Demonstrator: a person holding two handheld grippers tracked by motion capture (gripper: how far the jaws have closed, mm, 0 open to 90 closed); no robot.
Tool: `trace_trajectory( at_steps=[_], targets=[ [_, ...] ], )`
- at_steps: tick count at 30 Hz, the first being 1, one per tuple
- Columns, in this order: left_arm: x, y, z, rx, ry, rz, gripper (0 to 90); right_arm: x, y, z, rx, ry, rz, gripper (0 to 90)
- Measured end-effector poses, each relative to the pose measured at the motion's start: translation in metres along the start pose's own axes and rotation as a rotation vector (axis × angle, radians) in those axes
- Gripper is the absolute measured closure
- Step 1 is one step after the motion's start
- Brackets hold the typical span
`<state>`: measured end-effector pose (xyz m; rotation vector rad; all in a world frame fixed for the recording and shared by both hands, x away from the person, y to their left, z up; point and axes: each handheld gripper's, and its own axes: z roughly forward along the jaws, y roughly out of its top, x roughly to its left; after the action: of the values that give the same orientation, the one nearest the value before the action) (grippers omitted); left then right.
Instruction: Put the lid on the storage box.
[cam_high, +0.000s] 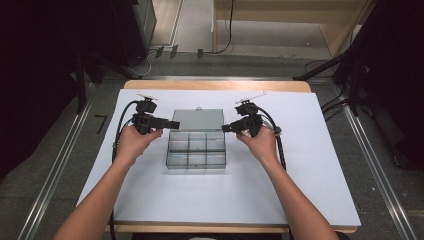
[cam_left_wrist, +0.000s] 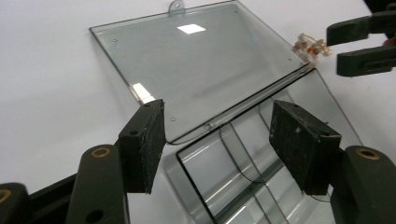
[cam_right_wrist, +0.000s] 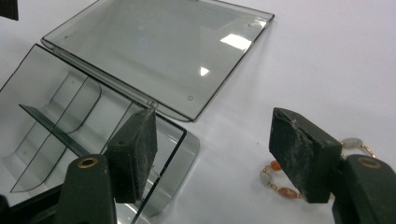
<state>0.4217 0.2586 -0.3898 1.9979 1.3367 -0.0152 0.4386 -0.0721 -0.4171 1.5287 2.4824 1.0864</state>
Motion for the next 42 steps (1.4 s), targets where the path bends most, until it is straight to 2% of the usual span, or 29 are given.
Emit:
trace_trajectory(
  at_steps=[2,12,18,25,34,42],
  targets=[
    [-0.002,-0.002,-0.001,0.008,0.009,0.014,36.8,0.0,-0.002,-0.001,0.004,0.003,0.0,33.3],
    [-0.004,-0.011,-0.008,0.007,0.002,0.02,36.5,-0.007,-0.006,-0.012,-0.001,-0.015,-0.015,33.7],
    [-0.003,-0.015,-0.012,0.003,-0.005,0.023,36.5,-0.012,-0.008,-0.016,0.005,-0.034,-0.002,34.0],
    [-0.001,-0.017,-0.012,0.004,0.003,0.034,36.6,-0.018,-0.01,-0.013,0.031,-0.066,-0.014,33.8],
    [0.003,-0.018,-0.011,0.011,0.007,0.028,36.7,-0.03,-0.011,-0.011,0.041,-0.082,0.01,33.6],
    [0.005,-0.02,-0.012,0.014,0.014,0.028,36.8,-0.042,-0.009,-0.003,0.051,-0.105,0.031,33.0]
  ],
)
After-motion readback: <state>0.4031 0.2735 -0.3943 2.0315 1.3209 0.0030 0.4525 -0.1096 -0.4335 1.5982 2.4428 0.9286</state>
